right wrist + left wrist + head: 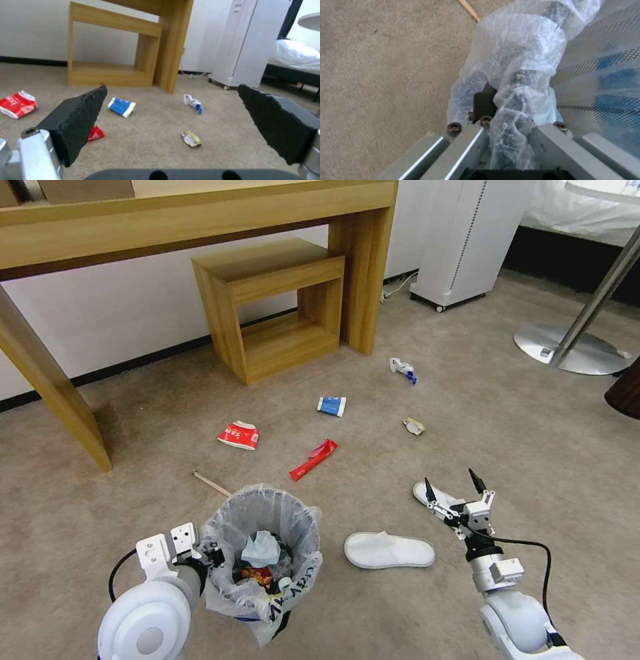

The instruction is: Pick up the trash bin and place the garbage on the floor into it.

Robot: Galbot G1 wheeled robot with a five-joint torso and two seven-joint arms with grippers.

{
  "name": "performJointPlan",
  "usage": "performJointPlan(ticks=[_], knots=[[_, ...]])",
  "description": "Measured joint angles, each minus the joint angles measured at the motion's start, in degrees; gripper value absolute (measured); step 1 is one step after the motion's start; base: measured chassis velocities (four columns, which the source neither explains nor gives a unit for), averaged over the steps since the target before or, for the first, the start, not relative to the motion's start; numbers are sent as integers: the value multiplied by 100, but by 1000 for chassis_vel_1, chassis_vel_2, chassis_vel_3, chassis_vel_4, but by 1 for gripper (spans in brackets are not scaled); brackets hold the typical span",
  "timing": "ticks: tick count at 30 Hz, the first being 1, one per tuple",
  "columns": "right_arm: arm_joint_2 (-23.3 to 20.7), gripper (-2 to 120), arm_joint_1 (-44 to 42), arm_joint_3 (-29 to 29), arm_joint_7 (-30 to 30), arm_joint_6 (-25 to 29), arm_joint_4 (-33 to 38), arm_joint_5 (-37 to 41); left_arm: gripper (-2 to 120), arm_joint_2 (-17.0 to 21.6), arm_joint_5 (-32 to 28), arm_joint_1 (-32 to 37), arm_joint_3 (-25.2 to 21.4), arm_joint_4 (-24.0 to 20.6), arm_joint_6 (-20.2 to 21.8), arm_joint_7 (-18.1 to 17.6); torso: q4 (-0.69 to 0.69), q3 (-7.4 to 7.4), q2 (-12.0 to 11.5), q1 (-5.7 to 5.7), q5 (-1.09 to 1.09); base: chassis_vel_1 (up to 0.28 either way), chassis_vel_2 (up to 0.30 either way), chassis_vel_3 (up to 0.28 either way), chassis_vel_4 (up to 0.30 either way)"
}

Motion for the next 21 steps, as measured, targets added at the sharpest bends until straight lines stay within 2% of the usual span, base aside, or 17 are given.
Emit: performJointPlan(ticks=[21], knots=[[10,100,34,-55,-68,-56,-71,242,0,-8,49,41,-20,-9,0,15,0,0,0,0,0,0,0,0,0]])
